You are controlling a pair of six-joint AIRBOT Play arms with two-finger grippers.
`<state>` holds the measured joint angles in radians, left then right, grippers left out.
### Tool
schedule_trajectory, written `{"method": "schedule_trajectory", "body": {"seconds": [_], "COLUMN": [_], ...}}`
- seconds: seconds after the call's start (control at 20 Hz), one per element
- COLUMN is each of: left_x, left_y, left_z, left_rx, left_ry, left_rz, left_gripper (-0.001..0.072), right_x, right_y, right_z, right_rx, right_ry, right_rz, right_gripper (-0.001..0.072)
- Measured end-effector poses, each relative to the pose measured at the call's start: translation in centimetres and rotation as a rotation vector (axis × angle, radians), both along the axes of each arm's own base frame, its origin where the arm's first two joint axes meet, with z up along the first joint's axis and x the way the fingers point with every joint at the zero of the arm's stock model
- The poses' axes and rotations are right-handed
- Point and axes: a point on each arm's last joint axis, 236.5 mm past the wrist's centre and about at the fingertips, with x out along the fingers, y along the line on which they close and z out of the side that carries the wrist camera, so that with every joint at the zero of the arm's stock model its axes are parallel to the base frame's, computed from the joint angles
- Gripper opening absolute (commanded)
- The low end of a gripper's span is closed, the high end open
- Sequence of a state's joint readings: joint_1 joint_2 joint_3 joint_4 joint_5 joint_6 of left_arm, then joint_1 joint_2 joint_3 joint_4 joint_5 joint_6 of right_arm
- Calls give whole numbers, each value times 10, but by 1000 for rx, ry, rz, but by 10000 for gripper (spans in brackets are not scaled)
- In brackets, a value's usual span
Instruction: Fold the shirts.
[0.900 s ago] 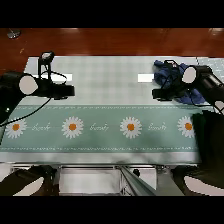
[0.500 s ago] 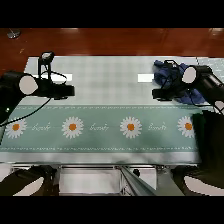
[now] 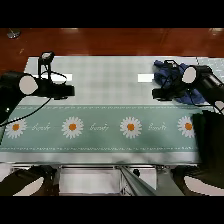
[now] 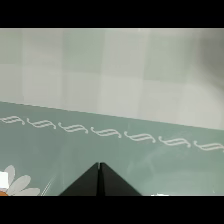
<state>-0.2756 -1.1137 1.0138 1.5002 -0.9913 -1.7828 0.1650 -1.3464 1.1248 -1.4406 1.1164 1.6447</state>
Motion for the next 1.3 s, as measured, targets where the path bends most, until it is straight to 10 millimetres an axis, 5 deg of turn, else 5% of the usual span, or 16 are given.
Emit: {"method": "schedule_trajectory", "body": {"seconds": [0.15,0.2,0.25,0.35,0.5,0.65,0.8,1.05,1.3], "left_x": [0,1,2,5,11,14,16,19,20], "left_y": [0,0,0,-1,-2,-2,-2,-3,-3], "left_z": [0,0,1,3,6,8,9,11,9], "left_rx": [0,-1,-3,-7,-13,-14,-13,-17,-17], "left_ry": [0,-3,-10,-26,-50,-66,-77,-93,-89], "left_rz": [0,1,1,2,4,5,3,5,7], "left_gripper": [34,35,103,694,703,703,703,703,702], "right_x": [2,4,8,22,61,100,127,149,145], "right_y": [-1,-1,-4,-12,-47,-102,-158,-215,-210], "right_z": [0,1,1,5,28,59,66,18,-46], "right_rx": [-3,-6,-17,-51,-147,-236,-268,-222,-110], "right_ry": [-7,-16,-35,-97,-250,-388,-429,-324,-147], "right_rz": [1,1,3,4,-49,-146,-260,-375,-357], "right_gripper": [50,254,647,634,633,633,633,633,631]}}
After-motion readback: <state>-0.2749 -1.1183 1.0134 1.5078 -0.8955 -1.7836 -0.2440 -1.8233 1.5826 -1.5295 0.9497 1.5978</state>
